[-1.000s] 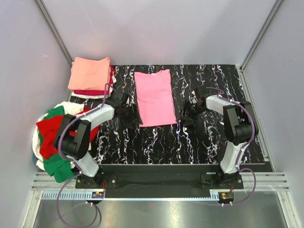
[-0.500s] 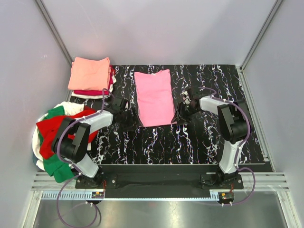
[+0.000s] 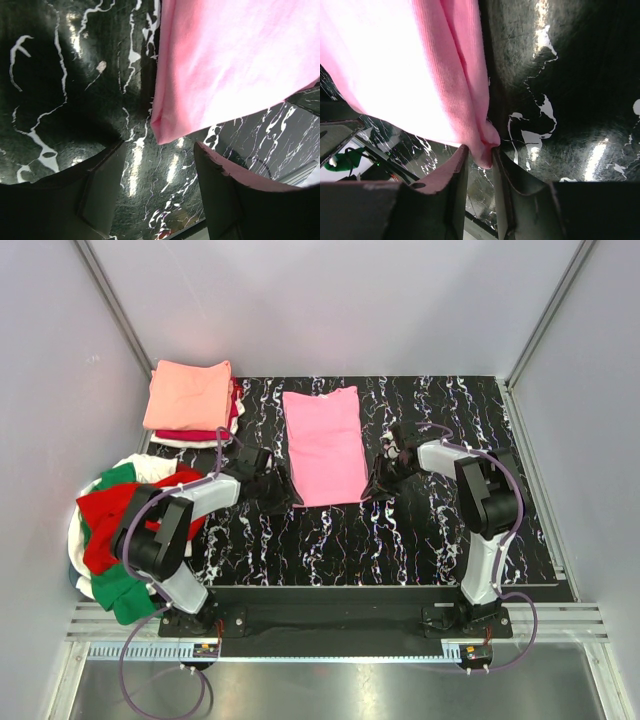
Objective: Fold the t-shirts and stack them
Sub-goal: Fold the tshirt
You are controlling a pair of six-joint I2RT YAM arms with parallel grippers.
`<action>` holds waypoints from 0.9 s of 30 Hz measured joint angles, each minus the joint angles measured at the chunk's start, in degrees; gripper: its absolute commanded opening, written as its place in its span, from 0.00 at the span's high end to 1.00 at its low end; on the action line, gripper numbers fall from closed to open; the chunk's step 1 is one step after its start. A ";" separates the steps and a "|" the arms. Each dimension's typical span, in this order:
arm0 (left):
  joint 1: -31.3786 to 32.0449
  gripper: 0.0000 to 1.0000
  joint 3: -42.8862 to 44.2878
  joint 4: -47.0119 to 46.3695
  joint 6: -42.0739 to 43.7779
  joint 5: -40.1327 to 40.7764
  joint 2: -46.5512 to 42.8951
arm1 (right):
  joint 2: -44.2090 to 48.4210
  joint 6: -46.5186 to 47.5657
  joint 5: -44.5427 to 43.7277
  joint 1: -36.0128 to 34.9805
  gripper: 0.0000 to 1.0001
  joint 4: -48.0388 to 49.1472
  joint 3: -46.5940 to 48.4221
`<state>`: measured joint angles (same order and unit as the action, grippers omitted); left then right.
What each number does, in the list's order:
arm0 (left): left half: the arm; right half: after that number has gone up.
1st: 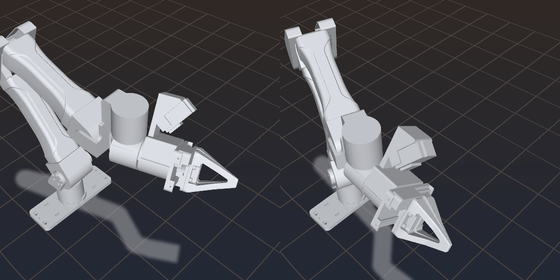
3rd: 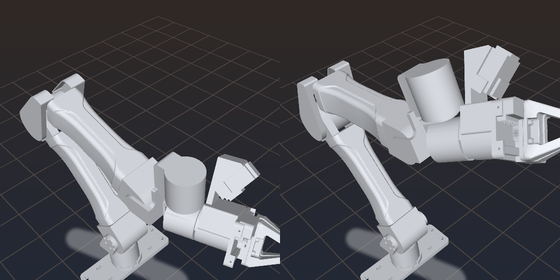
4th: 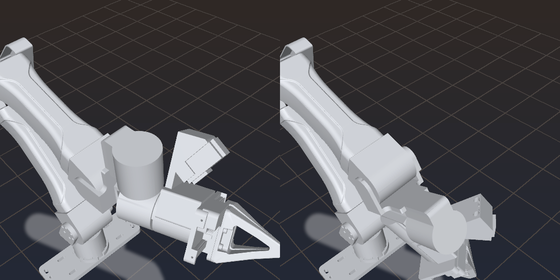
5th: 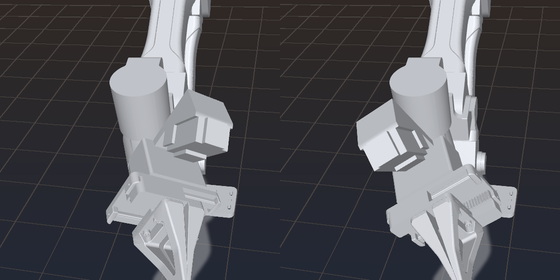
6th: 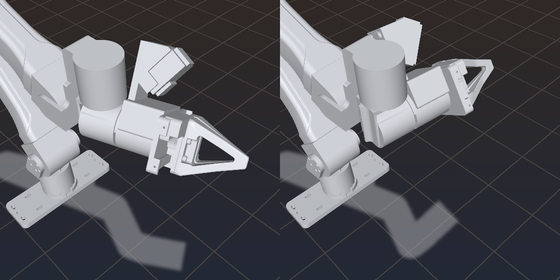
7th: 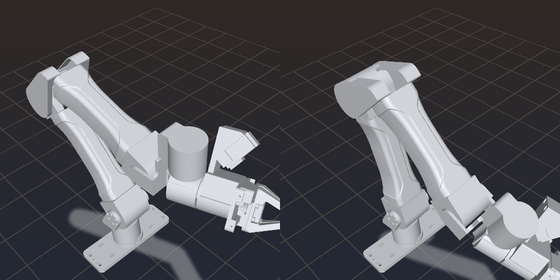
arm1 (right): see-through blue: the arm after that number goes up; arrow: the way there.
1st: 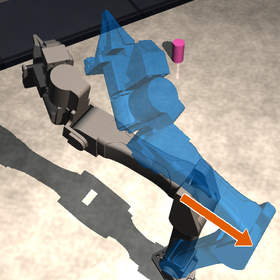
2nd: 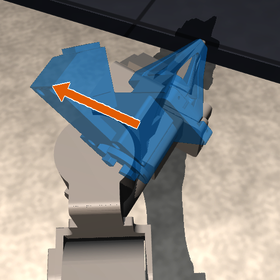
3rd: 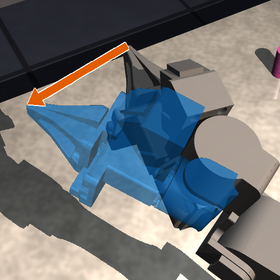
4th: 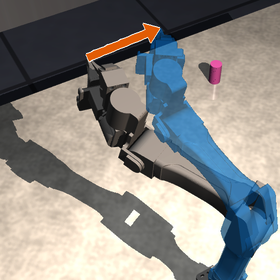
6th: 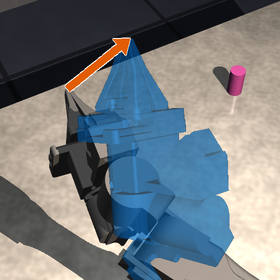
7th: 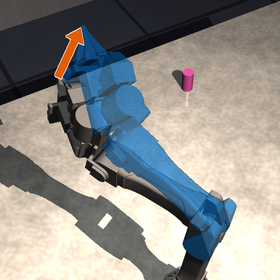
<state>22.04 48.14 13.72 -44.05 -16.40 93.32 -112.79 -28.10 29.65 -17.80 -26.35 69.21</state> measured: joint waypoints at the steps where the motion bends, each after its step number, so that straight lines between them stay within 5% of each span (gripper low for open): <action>1: 0.11 0.39 0.02 -0.37 -0.22 0.00 0.20 | -0.04 -0.02 0.00 0.00 0.70 0.00 0.04; 8: 0.72 0.58 0.76 -2.86 -1.92 0.07 2.34 | -0.61 0.00 -0.02 0.00 0.76 0.00 0.57; 12: 0.90 0.82 1.05 -3.32 -2.40 0.70 3.63 | -0.76 0.04 -0.02 0.00 0.86 0.00 0.63; 14: 0.94 1.00 1.40 -3.19 -2.49 1.11 4.04 | -0.79 0.15 -0.02 0.00 0.99 -0.02 0.63; 22: 2.03 1.00 1.86 -2.75 -1.86 2.67 3.74 | 0.22 -0.04 -0.13 0.00 1.00 0.55 -0.37; 27: 5.79 1.00 -1.73 -0.11 -2.19 3.98 -3.72 | 9.70 -1.03 -0.07 0.00 1.00 0.59 -7.08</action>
<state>27.83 46.41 13.61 -46.24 -12.43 89.60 -103.09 -29.12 29.58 -17.80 -25.76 62.13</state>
